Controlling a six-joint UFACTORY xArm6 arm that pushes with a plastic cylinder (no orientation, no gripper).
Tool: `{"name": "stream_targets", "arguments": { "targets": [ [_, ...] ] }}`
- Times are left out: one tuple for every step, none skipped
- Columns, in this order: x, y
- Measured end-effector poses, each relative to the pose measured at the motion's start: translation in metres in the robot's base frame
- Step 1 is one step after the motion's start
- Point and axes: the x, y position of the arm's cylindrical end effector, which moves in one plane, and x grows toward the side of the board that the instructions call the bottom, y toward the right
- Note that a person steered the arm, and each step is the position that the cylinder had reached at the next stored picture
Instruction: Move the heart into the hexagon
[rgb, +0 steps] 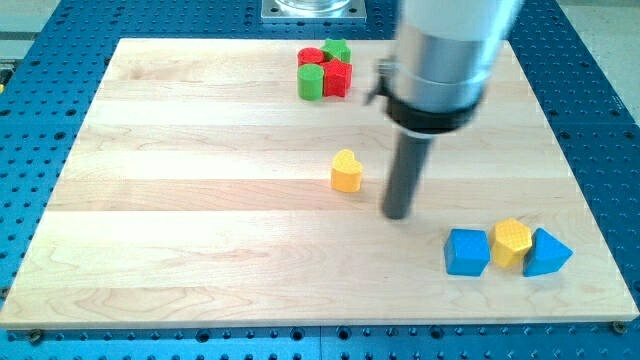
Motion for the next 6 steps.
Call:
{"name": "stream_targets", "arguments": {
  "targets": [
    [-0.023, -0.086],
    [-0.07, -0.065],
    [-0.04, -0.031],
    [-0.015, 0.073],
    [0.009, 0.114],
    [0.009, 0.104]
  ]
}}
